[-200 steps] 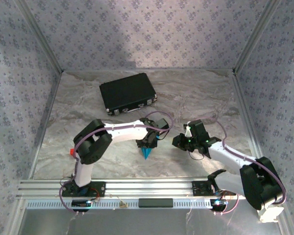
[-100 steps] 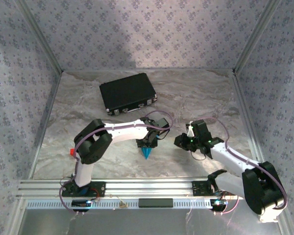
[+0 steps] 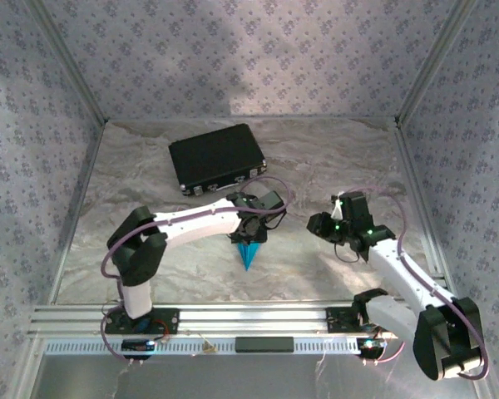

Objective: Fold a paper plane with a square sheet of paper (pick it up from the middle)
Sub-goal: Move the paper plane to the center of the table, then reset both arms

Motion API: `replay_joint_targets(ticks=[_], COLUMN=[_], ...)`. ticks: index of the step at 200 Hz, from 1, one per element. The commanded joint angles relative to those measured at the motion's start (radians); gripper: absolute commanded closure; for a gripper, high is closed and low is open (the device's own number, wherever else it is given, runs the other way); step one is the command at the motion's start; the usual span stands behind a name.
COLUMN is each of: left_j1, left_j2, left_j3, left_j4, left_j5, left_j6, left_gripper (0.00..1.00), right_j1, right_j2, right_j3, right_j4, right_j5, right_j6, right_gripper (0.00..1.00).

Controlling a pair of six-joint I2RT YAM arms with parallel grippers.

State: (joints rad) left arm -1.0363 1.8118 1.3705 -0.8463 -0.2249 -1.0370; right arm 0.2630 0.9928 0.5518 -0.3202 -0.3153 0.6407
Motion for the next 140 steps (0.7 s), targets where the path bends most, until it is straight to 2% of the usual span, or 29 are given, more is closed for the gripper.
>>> replay_joint_targets(ticks=[1,14,27,45,58,67,72,95,112,140], left_j1=[-0.004,-0.003,0.005,0.036,0.091,0.153,0.193,0.365,0.509,0.727], left_j2=[-0.094,-0.155,-0.230,-0.352,-0.451,-0.520,-0.555,-0.702,-0.782,-0.826], left_j3=[0.001,-0.035,-0.087,-0.184,-0.279,-0.350,-0.384,-0.525,-0.617,-0.751], left_j4=[-0.028,-0.004,0.031,0.081,0.148,0.204,0.225,0.324,0.436,0.643], left_j5=[-0.068,-0.133,-0.202,-0.314,-0.347,-0.372,-0.381,-0.462,-0.455,-0.418], left_j6=[0.027,0.059,0.106,0.172,0.227,0.266,0.282,0.375,0.473,0.577], left_gripper=[0.49,0.49,0.45,0.33,0.23,0.18,0.15,0.03,0.00,0.00], right_j1=[-0.028,-0.037,-0.041,-0.042,-0.044,-0.047,-0.048,-0.053,-0.063,-0.129], right_j2=[-0.035,-0.045,-0.044,-0.033,-0.020,-0.004,0.009,0.110,0.212,0.382], right_j3=[0.081,0.124,0.160,0.183,0.158,0.119,0.091,-0.004,-0.026,-0.061], right_j4=[-0.100,-0.129,-0.145,-0.125,-0.051,0.045,0.106,0.371,0.499,0.761], right_j5=[0.138,0.244,0.379,0.550,0.643,0.697,0.711,0.748,0.774,0.637], right_j6=[-0.076,-0.125,-0.147,-0.212,-0.250,-0.290,-0.321,-0.574,-0.649,-0.685], right_gripper=[0.63,0.53,0.44,0.39,0.32,0.14,0.09,0.08,0.08,0.08])
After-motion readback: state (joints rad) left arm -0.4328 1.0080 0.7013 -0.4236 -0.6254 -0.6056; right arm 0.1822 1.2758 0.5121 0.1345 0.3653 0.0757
